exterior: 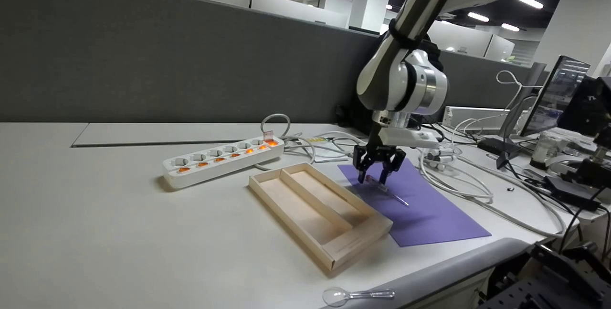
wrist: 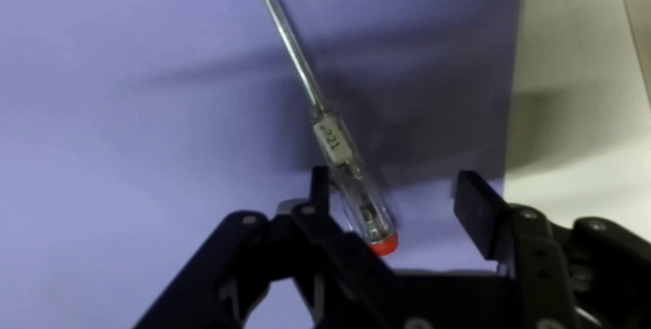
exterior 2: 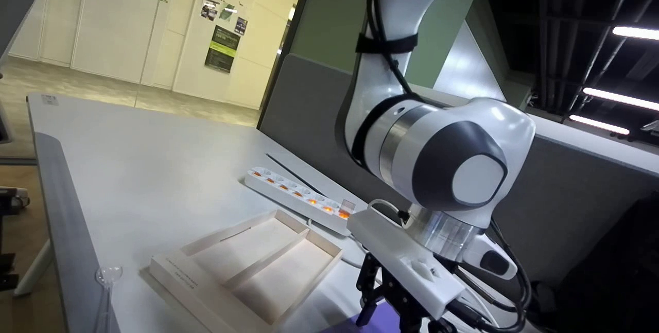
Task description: Pick the object from the tray and place it on the purple mat
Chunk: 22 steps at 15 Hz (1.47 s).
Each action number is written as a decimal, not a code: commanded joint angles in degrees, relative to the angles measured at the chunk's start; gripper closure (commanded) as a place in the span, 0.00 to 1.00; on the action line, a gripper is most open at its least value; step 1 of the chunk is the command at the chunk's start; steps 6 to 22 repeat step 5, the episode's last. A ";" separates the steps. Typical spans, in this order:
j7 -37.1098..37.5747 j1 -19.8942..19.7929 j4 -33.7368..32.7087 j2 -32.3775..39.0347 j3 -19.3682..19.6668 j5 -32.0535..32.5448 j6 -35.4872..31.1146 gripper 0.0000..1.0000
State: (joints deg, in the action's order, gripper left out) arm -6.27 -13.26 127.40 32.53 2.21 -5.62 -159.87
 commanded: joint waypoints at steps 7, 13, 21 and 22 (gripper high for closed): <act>-4.91 2.25 2.57 -9.48 -0.43 3.71 16.84 0.00; -4.91 2.25 2.57 -9.48 -0.43 3.71 16.84 0.00; -4.91 2.25 2.57 -9.48 -0.43 3.71 16.84 0.00; -4.91 2.25 2.57 -9.48 -0.43 3.71 16.84 0.00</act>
